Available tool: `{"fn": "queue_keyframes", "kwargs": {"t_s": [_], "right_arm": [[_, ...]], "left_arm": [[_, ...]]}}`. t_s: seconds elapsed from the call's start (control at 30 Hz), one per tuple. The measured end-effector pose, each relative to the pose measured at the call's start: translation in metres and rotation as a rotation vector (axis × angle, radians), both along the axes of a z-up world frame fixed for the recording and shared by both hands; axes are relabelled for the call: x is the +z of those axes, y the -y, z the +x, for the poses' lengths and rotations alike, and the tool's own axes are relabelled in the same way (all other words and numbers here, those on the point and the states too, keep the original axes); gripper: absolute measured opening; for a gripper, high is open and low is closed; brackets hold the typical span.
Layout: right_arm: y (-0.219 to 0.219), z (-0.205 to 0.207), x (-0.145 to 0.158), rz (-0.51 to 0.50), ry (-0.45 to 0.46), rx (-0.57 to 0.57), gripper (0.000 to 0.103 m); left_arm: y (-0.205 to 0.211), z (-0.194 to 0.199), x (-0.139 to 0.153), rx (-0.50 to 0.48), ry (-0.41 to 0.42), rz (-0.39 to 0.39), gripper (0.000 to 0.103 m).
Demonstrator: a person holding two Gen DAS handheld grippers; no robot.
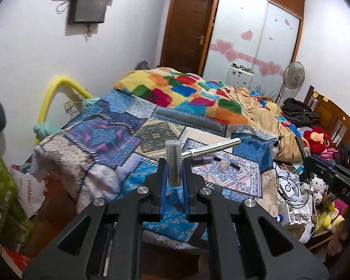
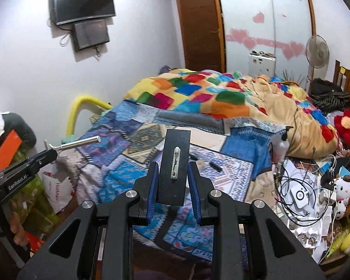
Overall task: Collect trash
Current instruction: 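Carry the razor in the left tool down to the white bucket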
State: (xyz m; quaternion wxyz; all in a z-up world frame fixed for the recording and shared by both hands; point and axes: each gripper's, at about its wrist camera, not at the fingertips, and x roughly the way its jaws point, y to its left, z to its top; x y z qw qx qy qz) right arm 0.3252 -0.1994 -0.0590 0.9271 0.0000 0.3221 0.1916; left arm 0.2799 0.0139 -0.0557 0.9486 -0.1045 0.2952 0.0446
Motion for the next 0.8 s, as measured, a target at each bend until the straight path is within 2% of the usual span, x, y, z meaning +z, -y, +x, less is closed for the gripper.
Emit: {"fn": "queue_keyframes", "kwargs": {"t_s": [0.43, 0.6, 0.8], "right_arm": [[-0.068, -0.040, -0.005, -0.002, -0.018, 0.172, 0.023], [-0.104, -0.050, -0.017, -0.018, -0.057, 0.246, 0.023], [-0.155, -0.059, -0.040, -0.065, -0.126, 0.352, 0.023]], "left_arm": [[-0.069, -0.085, -0.024, 0.155, -0.042, -0.027, 0.011], [-0.098, -0.111, -0.040, 0.235, -0.070, -0.001, 0.011], [-0.136, -0.137, -0.068, 0.322, -0.121, -0.011, 0.011]]}}
